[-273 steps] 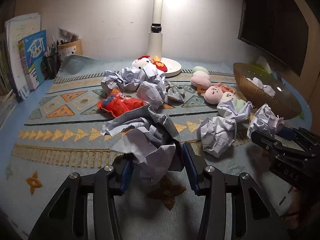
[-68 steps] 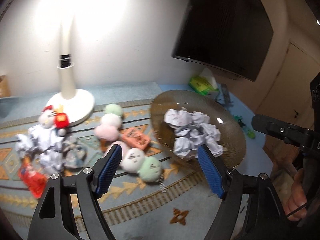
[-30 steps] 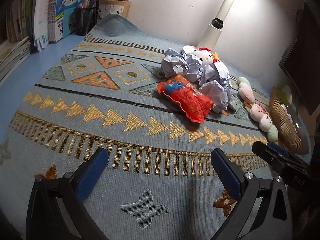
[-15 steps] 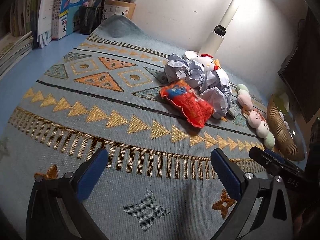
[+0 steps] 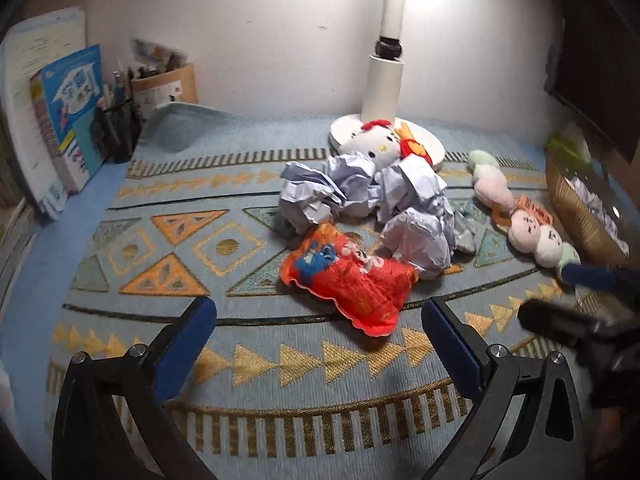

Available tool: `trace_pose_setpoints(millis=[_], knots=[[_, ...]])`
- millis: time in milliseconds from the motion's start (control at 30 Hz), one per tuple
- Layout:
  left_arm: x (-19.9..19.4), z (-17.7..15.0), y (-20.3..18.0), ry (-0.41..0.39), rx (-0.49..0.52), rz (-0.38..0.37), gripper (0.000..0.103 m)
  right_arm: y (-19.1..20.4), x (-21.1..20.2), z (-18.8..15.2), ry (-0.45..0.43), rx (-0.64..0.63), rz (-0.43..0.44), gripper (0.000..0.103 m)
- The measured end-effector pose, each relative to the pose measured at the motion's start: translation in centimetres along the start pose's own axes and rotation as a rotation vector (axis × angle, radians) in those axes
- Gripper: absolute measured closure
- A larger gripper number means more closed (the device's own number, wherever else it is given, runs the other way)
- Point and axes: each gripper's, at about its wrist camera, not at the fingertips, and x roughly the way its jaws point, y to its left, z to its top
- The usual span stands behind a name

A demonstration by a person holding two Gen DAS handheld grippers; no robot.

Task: Organize objects
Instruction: 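Grasp a paper ball with the right tool while the left reaches the red snack plush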

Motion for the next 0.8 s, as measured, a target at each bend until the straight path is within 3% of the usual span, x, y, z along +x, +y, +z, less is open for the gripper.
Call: trace_pose_setpoints(millis=[67,133,300,367,433,467,667,800], knots=[[0.5,0.0,0.0,-0.001,-0.001,-0.071,0.001,0.8,1.3,1.7,0.021,-0.009,0.026,0.022],[0.9,0.1,0.0,-0.01,-0.022,-0.116,0.001,1.5,3.3,2.7,0.076,-0.008,0.056,0.026],[2.5,0.9,-1.8,0.02,0.05,-0.033,0.002,2.6,7.1,3.4,0.131,-0.014,0.09,0.03],[3.3,1.1,-2.1,0.041,0.055,-0.004,0.01,2.6,8.0,3.3,0.131,0.0,0.097,0.034],[4.3,1.0,-1.8,0.1,0.04,0.015,0.017,2.4,8.5,3.0,0.118,0.007,0.095,0.043],[4.3,0.9,-1.5,0.101,0.022,0.013,0.021,2.4,8.2,2.8,0.09,-0.005,0.084,0.053],[3.0,0.5,-0.9,0.054,0.005,-0.037,0.041,1.5,6.5,2.5,0.052,0.027,0.171,0.054],[1.1,-0.6,-0.7,0.027,-0.001,-0.08,0.057,1.5,2.6,1.1,0.016,-0.002,0.22,0.054]])
